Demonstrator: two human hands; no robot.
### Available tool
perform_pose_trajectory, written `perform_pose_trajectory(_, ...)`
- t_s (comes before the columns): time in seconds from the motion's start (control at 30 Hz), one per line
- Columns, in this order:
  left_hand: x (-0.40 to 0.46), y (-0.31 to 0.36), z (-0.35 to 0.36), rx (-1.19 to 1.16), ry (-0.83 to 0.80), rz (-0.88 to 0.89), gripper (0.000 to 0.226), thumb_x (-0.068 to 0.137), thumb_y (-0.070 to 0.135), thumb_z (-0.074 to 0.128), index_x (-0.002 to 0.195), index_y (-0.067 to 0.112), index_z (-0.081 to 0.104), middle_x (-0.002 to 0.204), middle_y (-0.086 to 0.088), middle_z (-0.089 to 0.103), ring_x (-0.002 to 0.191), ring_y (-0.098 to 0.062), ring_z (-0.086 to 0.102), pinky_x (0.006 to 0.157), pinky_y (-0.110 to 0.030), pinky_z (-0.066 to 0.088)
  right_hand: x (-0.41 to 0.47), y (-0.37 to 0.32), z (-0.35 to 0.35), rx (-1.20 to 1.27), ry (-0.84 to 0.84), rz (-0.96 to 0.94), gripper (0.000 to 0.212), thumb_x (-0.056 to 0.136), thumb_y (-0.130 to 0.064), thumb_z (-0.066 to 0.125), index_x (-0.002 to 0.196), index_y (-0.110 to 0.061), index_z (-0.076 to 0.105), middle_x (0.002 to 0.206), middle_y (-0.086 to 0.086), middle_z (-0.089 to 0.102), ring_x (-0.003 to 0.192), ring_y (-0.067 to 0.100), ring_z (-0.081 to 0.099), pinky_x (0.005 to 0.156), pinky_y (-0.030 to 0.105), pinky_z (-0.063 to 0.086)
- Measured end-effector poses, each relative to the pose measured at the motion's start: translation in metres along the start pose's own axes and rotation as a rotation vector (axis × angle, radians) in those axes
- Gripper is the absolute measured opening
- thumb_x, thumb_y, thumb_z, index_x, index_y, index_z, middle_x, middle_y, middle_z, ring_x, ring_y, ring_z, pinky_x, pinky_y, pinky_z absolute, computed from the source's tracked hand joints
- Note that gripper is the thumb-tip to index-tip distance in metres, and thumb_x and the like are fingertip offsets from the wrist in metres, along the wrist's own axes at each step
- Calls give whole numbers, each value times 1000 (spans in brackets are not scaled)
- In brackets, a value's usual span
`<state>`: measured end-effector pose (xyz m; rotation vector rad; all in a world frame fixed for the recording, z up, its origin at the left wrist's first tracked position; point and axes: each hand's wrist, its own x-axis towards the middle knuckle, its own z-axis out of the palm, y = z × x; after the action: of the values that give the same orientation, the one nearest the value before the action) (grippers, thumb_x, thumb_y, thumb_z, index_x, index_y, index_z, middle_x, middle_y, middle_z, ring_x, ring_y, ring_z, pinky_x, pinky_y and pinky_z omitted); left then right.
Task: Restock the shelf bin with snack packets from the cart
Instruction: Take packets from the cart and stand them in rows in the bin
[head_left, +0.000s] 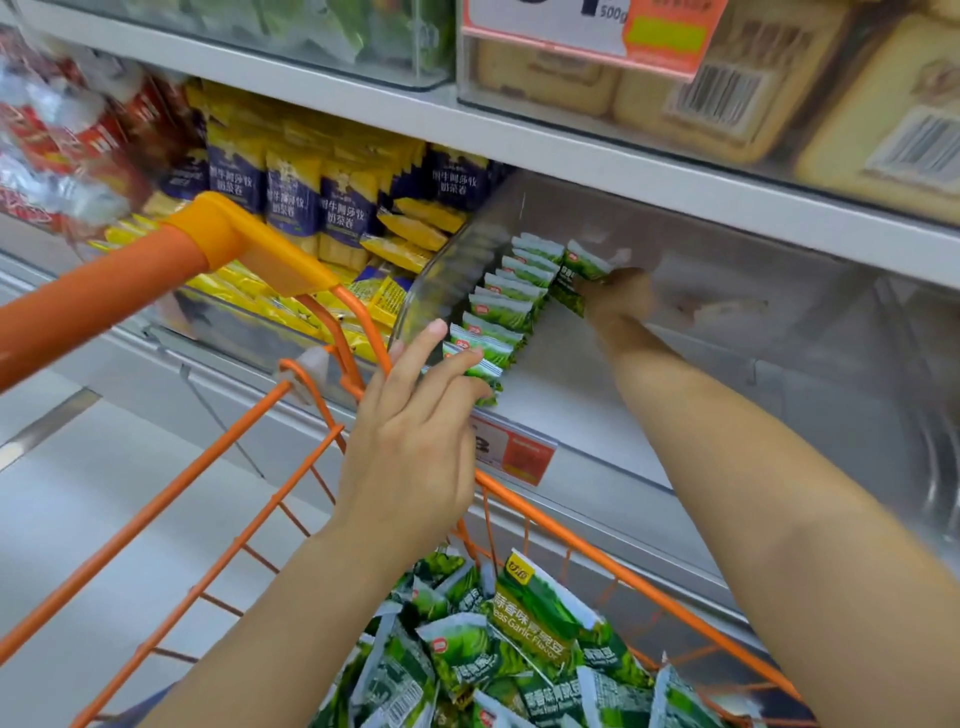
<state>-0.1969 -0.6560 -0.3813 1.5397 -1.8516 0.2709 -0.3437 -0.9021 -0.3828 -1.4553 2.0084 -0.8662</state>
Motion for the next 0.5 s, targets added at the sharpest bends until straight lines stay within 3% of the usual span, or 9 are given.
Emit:
perform_pose_trajectory(0.1,0,0,-1,-2,-8,1,34,88,8,36,99,6,68,122,-7,64,138,-25,33,109,-48,32,0,0,-2,49,-10,31,25,88,-32,65,75,-12,57,112,14,67,106,29,63,80,32,47)
perform_pose_trajectory(0.17,0,-1,-1,-4,2,9,34,88,9,36,98,7,68,122,-7,64,137,-25,32,108,-47,33,-2,0,-7,60,-9,26,27,89,-31,64,70,-15,52,106,14,67,107,30,62,79,32,46)
perform_pose_trajectory(0.23,0,0,-2,-3,14,17,34,87,9,35,98,6,68,120,-7,65,136,-25,33,107,-47,34,-5,5,-10,112,-25,3,19,88,-32,65,90,-13,61,110,13,66,108,29,62,75,27,41)
perform_pose_trajectory(0.3,1,-2,-2,0,17,9,34,87,9,35,98,5,67,119,-8,65,136,-25,33,105,-48,36,-12,7,-15,68,-31,-50,39,90,-32,62,120,-8,56,123,12,61,114,29,58,80,27,42)
perform_pose_trajectory(0.33,2,-2,-3,11,7,3,34,87,9,35,98,4,67,119,-8,65,135,-25,33,104,-48,36,-20,6,-22,29,-21,-97,43,91,-30,60,126,-7,52,127,13,58,117,29,55,86,29,43)
perform_pose_trajectory(0.4,1,1,-7,50,-38,0,34,87,11,35,97,4,67,118,-9,65,135,-27,35,101,-46,34,-44,2,-40,-44,-3,-226,39,89,-23,57,125,-10,50,126,13,57,118,30,53,92,34,45)
perform_pose_trajectory(0.5,0,8,-21,211,-134,-14,39,85,18,32,99,8,67,113,-7,68,128,-30,46,93,-40,33,-105,-3,-77,-51,-69,-464,30,86,-16,58,115,-15,59,118,5,63,111,23,57,88,28,43)
